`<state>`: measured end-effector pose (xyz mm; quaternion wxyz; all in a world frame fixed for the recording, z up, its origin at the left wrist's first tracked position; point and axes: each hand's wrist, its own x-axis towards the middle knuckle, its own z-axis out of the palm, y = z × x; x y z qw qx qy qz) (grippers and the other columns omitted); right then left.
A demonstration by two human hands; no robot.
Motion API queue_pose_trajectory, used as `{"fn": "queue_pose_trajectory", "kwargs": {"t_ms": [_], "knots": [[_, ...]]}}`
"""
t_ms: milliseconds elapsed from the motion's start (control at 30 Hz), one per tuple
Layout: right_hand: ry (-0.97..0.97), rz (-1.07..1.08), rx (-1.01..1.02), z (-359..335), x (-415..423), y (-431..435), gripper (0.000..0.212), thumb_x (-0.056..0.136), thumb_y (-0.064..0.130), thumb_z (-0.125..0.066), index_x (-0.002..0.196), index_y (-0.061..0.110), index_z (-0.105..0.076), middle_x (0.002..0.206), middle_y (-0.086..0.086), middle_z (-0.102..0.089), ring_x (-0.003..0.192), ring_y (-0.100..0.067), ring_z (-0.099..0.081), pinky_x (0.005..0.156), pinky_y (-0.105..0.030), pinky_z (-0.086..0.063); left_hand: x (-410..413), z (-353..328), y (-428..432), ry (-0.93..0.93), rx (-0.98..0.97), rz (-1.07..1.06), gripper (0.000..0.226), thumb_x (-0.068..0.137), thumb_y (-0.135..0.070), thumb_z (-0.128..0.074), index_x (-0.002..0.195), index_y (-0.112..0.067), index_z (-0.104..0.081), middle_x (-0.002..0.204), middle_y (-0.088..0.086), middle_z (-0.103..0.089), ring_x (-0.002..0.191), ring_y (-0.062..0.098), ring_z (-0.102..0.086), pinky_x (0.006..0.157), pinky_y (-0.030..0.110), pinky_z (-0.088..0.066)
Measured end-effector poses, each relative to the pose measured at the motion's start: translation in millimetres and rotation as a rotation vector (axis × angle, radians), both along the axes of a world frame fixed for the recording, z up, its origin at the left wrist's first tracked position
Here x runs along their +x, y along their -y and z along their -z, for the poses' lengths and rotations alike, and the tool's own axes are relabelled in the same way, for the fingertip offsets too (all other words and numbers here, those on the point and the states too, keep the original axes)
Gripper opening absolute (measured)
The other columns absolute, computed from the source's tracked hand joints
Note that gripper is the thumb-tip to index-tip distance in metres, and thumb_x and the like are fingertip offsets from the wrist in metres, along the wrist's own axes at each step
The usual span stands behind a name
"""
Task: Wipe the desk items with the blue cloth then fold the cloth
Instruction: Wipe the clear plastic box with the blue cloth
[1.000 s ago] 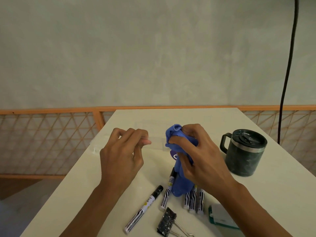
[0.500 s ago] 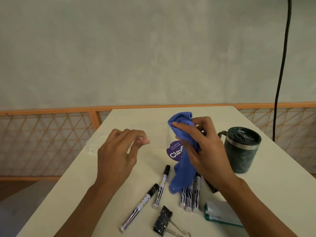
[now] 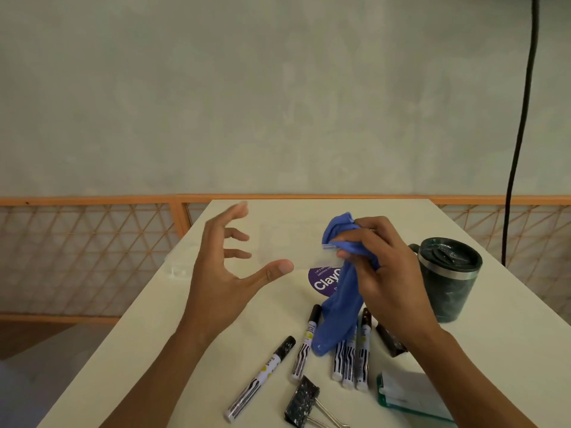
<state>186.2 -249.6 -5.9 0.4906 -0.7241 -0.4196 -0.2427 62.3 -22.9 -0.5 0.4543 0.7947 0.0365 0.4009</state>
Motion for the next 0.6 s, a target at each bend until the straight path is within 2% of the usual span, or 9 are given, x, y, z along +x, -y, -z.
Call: {"fn": "queue_pose_trajectory", "kwargs": {"t_ms": [67, 133, 200, 267, 367, 500, 600], "knots": [[-0.062, -0.023, 0.030, 1, -1, -2, 0.041, 0.095, -0.009, -0.069, 0.116, 0.025, -0.079, 0.122, 0.008, -0.061, 0.111, -0.012, -0.063, 0.085, -0.020, -0.053, 0, 2, -8, -0.079, -0.055, 0.125, 0.087, 0.074, -0.066, -0.089, 0.148, -0.034, -0.055, 0.152, -0.015, -0.056, 0.135, 0.017, -0.058, 0.104, 0.039, -0.057], [-0.121, -0.020, 0.042, 2, -1, -2, 0.035, 0.097, -0.005, -0.069, 0.117, 0.022, -0.079, 0.121, 0.010, -0.063, 0.112, -0.012, -0.064, 0.084, -0.019, -0.054, 0, 4, -12, -0.116, -0.098, 0.262, 0.083, 0.075, -0.068, -0.087, 0.145, -0.031, -0.061, 0.151, -0.011, -0.060, 0.138, 0.021, -0.058, 0.109, 0.044, -0.055], [-0.153, 0.001, 0.064, 1, 0, -1, 0.031, 0.098, -0.001, -0.069, 0.117, 0.023, -0.078, 0.119, 0.012, -0.065, 0.112, -0.010, -0.065, 0.084, -0.015, -0.053, -2, 3, -14, -0.080, -0.116, 0.322, 0.075, 0.076, -0.060, -0.090, 0.139, -0.028, -0.068, 0.147, -0.004, -0.065, 0.135, 0.026, -0.059, 0.106, 0.042, -0.056], [-0.185, 0.025, 0.105, -1, 2, 1, 0.032, 0.099, 0.001, -0.068, 0.116, 0.027, -0.077, 0.117, 0.015, -0.067, 0.112, -0.006, -0.065, 0.085, -0.011, -0.050, -2, 2, -15, -0.030, -0.139, 0.349, 0.067, 0.075, -0.043, -0.095, 0.135, -0.024, -0.072, 0.142, 0.000, -0.068, 0.132, 0.024, -0.062, 0.102, 0.034, -0.057], [-0.274, 0.040, 0.167, 3, 4, 1, 0.028, 0.100, 0.008, -0.071, 0.118, 0.029, -0.077, 0.117, 0.017, -0.070, 0.111, -0.003, -0.066, 0.084, -0.011, -0.052, -1, 2, -10, 0.024, -0.157, 0.326, 0.062, 0.071, -0.014, -0.095, 0.129, -0.021, -0.075, 0.134, 0.001, -0.073, 0.125, 0.024, -0.067, 0.097, 0.031, -0.061], [-0.271, 0.123, 0.215, 6, -1, -4, 0.022, 0.097, 0.028, -0.075, 0.118, 0.032, -0.074, 0.113, 0.016, -0.068, 0.103, -0.003, -0.066, 0.084, -0.012, -0.052, 0, 1, -7, 0.110, -0.123, 0.224, 0.059, 0.071, -0.013, -0.094, 0.126, -0.022, -0.078, 0.125, -0.003, -0.076, 0.117, 0.024, -0.071, 0.092, 0.031, -0.064], [-0.148, 0.109, 0.216, 0, -14, -9, 0.032, 0.097, 0.024, -0.073, 0.120, 0.045, -0.067, 0.116, 0.012, -0.063, 0.106, -0.003, -0.063, 0.085, -0.012, -0.051, 0, 3, -10, 0.157, -0.034, 0.132, 0.058, 0.071, -0.014, -0.097, 0.126, -0.019, -0.079, 0.121, -0.004, -0.075, 0.116, 0.027, -0.070, 0.093, 0.033, -0.065]]}}
